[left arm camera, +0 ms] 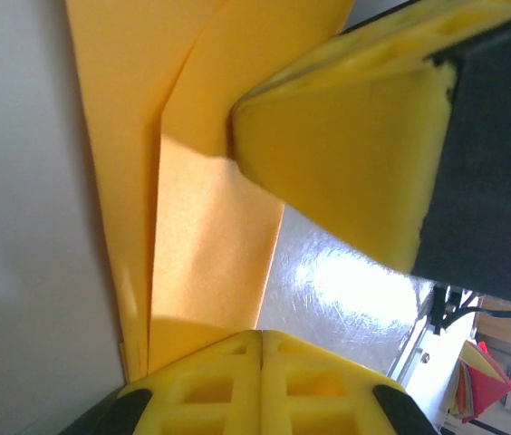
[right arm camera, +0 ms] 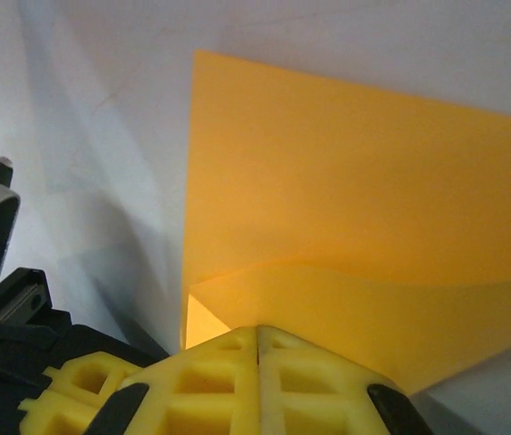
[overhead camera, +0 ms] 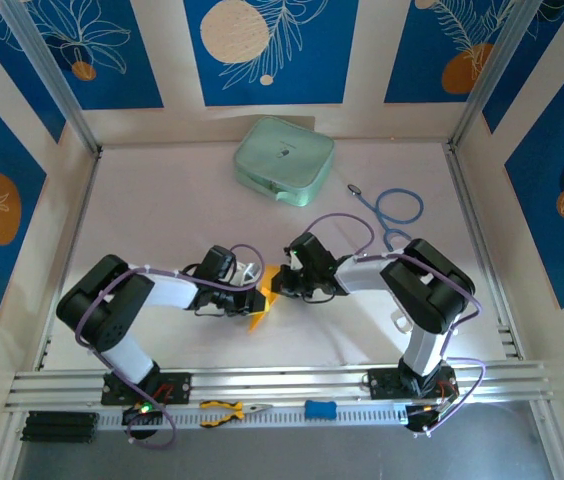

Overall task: Fold a paper plane with a square sheet of paper (pick it up from the middle)
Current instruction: Fold the wing at the bottom-center of the table.

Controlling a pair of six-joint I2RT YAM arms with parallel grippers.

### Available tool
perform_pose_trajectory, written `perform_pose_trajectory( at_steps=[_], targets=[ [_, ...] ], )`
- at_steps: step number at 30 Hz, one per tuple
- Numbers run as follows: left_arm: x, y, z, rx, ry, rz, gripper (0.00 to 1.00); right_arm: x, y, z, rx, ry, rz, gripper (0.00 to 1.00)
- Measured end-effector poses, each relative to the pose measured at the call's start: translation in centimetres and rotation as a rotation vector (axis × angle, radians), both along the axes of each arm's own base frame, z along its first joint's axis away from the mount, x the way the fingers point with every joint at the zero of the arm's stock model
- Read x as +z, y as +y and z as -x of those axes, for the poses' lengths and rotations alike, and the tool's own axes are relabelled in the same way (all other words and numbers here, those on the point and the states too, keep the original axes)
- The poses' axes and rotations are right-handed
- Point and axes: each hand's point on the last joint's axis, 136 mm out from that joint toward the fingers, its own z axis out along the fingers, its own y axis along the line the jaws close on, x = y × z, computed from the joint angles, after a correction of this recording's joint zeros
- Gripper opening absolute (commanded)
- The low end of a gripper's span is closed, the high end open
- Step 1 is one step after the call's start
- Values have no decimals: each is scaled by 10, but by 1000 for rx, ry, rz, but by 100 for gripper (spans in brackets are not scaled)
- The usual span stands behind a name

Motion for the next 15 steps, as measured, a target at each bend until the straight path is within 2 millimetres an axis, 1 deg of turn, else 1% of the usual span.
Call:
perform_pose_trajectory(
  at_steps=[4, 8, 10, 15],
  targets=[
    [0, -1, -2, -1, 1, 5, 0, 0, -11, -9, -47, 18, -14, 6],
    [0, -1, -2, -1, 5, 7, 0, 0, -25, -20, -111, 30, 11, 7],
    [0, -2, -3, -2, 5, 7, 0, 0, -34, -26, -153, 32, 32, 7],
    [0, -2, -3, -2, 6, 9, 0, 1, -64, -45, -268, 26, 85, 7]
  ],
)
